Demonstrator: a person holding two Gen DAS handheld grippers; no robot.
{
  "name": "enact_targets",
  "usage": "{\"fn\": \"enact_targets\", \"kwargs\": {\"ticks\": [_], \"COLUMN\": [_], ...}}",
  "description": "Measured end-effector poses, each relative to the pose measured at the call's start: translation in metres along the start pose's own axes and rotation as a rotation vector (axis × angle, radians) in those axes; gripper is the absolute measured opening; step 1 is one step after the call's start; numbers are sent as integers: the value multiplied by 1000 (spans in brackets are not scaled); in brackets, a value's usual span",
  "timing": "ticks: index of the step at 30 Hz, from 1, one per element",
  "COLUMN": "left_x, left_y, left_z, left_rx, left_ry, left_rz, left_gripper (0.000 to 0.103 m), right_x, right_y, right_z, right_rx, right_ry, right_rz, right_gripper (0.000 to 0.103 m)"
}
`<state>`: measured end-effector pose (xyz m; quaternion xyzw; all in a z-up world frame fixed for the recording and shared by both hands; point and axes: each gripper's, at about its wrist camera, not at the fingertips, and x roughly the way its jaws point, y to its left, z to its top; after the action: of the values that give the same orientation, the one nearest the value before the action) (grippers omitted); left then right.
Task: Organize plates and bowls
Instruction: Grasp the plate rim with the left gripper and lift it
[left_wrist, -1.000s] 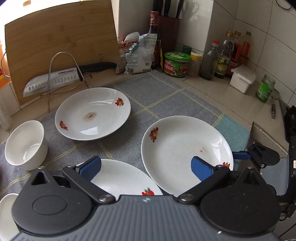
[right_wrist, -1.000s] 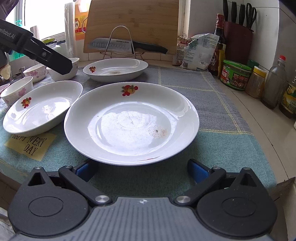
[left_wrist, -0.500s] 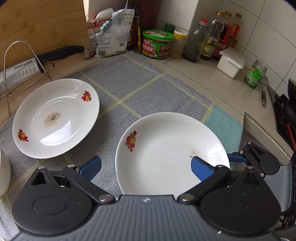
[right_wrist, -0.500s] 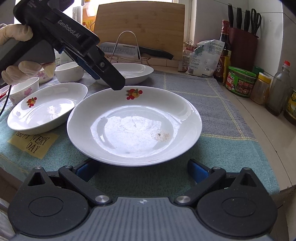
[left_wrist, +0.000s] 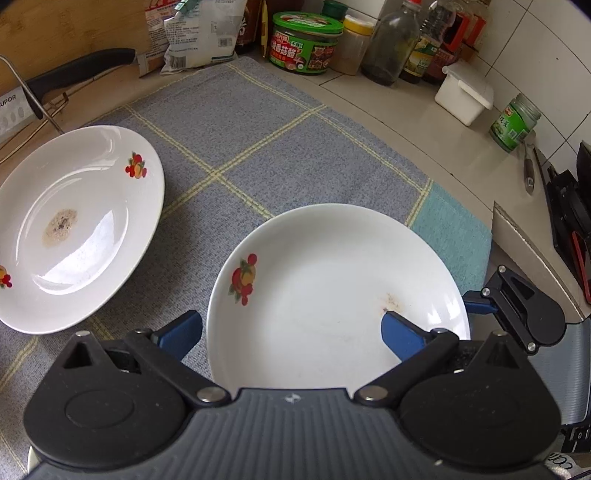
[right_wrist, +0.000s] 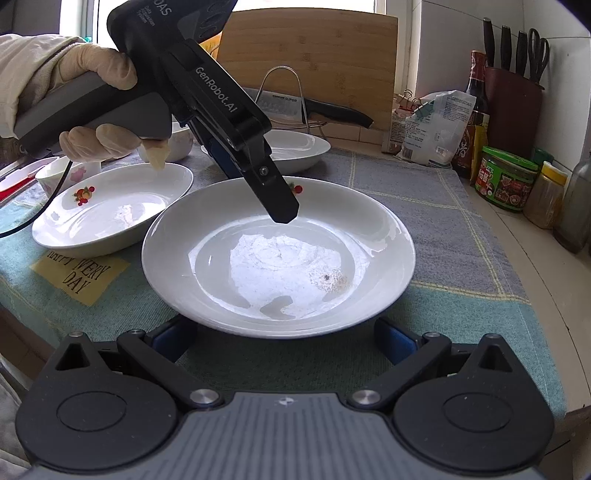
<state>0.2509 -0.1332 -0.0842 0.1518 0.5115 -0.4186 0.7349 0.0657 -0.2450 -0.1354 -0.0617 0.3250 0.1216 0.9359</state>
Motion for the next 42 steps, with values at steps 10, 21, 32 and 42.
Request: {"fn": "enact_targets", "kwargs": {"ticks": [10, 21, 32, 42], "left_x": [10, 16, 18, 17], "left_y": [4, 7, 8, 5], "left_z": [9, 16, 19, 19], "left_rx": [-10, -20, -16, 9], "left_ry": [55, 91, 100, 98], "left_rz": [-46, -77, -81, -85], "left_gripper": [100, 95, 94, 94], "right_x": [3, 7, 8, 6], "right_y": [-5, -6, -10, -8], "right_z": [-1, 5, 7, 10], "right_rx": [-33, -61, -68, -91], "right_ry": [-12, 18, 43, 59], "right_rz": [45, 83, 99, 65], "right_gripper": [103, 103, 103, 103]}}
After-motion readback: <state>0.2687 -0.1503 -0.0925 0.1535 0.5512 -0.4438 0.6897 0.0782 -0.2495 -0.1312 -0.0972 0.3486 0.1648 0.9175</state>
